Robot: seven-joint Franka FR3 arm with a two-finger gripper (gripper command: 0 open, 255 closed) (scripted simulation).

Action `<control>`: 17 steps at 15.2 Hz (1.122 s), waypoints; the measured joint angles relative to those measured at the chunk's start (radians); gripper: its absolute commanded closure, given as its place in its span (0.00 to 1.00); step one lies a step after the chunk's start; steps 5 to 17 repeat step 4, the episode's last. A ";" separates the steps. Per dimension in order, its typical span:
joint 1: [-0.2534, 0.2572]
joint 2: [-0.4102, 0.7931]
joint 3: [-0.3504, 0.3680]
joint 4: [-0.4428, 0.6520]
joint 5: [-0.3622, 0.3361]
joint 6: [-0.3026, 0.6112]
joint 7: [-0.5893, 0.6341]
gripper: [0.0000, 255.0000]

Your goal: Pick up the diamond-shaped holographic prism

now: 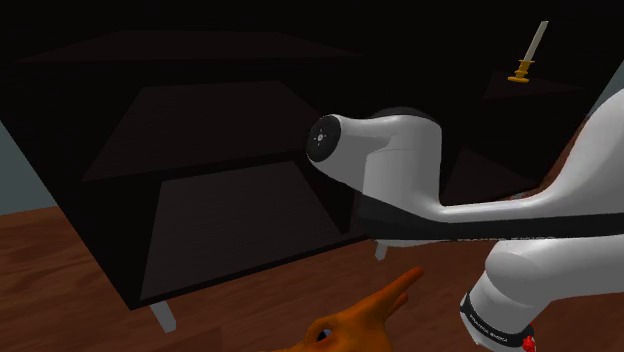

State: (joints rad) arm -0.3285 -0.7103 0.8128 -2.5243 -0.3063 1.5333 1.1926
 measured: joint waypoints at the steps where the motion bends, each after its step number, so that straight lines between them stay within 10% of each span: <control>1: -0.005 0.000 0.000 0.010 0.007 -0.010 -0.010 1.00; 17: -0.016 -0.026 -0.009 0.036 0.047 -0.039 -0.044 1.00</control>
